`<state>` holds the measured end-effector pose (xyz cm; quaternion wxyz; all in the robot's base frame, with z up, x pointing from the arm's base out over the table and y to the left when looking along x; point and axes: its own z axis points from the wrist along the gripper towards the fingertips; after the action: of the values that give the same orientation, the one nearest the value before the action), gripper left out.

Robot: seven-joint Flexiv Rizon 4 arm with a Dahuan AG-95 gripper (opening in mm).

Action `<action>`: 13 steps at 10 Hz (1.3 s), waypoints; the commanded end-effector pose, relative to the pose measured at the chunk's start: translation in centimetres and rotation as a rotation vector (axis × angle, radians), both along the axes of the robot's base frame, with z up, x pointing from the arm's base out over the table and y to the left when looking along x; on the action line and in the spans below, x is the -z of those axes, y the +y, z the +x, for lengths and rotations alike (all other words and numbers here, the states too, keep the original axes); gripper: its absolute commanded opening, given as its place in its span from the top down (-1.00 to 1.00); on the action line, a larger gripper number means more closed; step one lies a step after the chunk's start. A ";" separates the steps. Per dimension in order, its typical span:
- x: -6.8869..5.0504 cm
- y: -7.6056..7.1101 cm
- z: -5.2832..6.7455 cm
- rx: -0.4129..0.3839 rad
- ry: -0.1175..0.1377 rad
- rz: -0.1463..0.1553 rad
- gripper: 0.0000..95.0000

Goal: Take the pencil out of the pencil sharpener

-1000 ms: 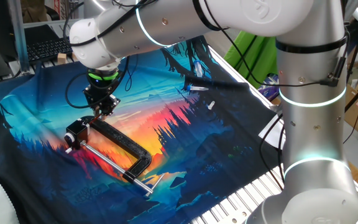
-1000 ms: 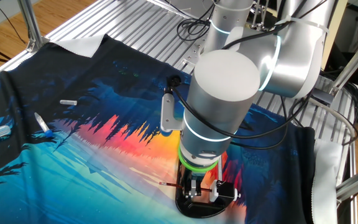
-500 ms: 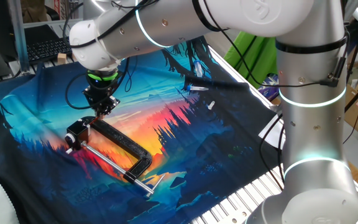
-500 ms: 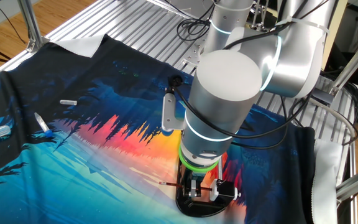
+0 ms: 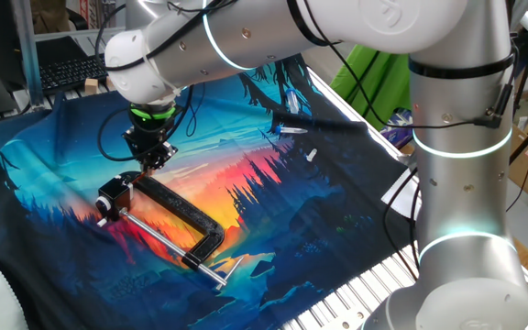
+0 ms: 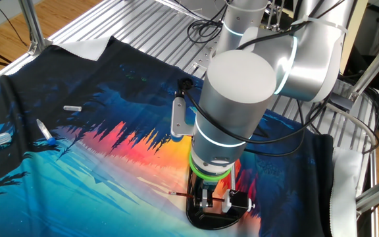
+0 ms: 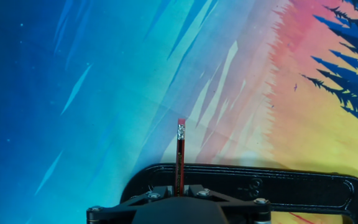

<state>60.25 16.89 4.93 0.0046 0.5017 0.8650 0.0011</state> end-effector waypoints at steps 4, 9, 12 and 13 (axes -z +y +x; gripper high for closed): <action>0.0 0.0 0.2 0.000 -0.001 0.005 1.00; 0.1 -0.1 0.5 -0.006 -0.003 0.011 1.00; 0.0 -0.2 0.9 -0.002 -0.003 0.011 1.00; 0.0 -0.2 1.0 -0.005 -0.002 0.011 1.00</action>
<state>61.19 16.68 4.92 0.0033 0.4996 0.8662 0.0057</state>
